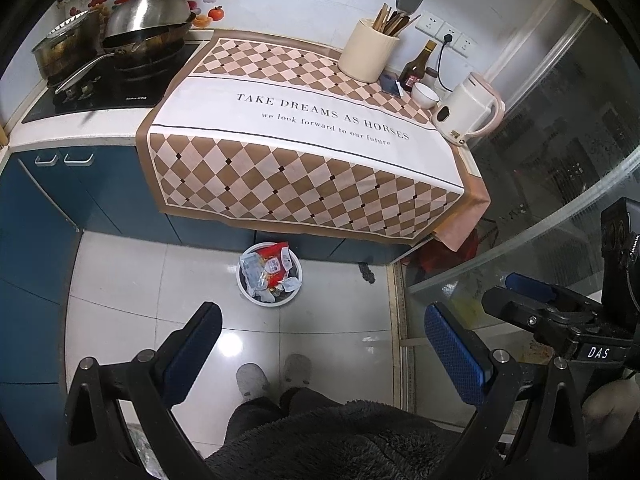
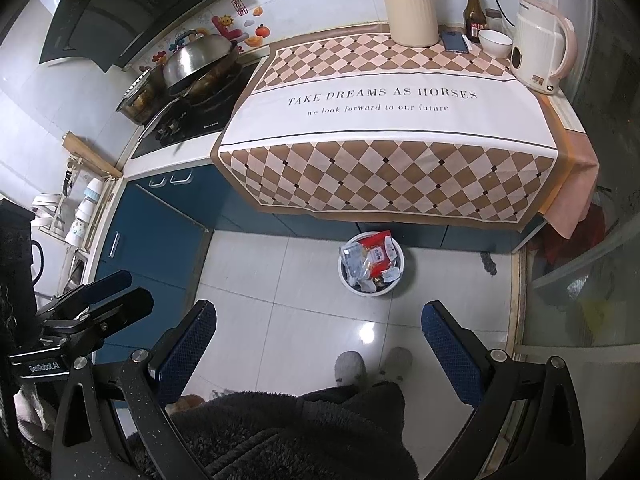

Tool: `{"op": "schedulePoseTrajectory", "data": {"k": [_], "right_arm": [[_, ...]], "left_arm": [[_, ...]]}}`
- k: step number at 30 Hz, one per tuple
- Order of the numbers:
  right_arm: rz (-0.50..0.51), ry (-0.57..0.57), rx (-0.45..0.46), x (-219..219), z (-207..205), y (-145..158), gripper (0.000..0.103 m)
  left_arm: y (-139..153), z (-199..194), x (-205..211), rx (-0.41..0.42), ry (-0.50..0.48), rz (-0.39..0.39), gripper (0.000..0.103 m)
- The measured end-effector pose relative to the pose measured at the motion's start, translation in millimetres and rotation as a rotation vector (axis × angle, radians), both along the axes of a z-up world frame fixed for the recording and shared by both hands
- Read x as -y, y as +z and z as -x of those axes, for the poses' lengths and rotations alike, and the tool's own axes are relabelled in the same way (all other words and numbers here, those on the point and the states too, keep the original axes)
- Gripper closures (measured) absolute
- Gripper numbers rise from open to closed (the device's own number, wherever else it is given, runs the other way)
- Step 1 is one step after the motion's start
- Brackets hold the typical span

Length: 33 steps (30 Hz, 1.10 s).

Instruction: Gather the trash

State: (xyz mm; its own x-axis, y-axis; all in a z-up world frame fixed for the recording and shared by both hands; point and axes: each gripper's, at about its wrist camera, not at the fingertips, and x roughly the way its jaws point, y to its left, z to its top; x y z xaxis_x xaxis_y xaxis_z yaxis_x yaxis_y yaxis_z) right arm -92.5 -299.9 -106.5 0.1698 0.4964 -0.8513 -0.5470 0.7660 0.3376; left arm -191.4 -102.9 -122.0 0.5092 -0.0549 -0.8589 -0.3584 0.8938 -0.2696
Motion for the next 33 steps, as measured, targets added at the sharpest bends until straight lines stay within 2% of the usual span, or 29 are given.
{"op": "schedulePoseTrajectory", "data": {"k": [10, 33], "right_arm": [[-0.007, -0.003, -0.014, 3.0, 13.8, -4.1, 0.0], [-0.008, -0.002, -0.027, 3.8, 14.1, -2.8, 0.0]], "left_arm": [[-0.9, -0.6, 3.5, -0.001, -0.001, 0.002, 0.0], [6.6, -10.6, 10.8, 0.015, 0.002, -0.006, 0.0]]}}
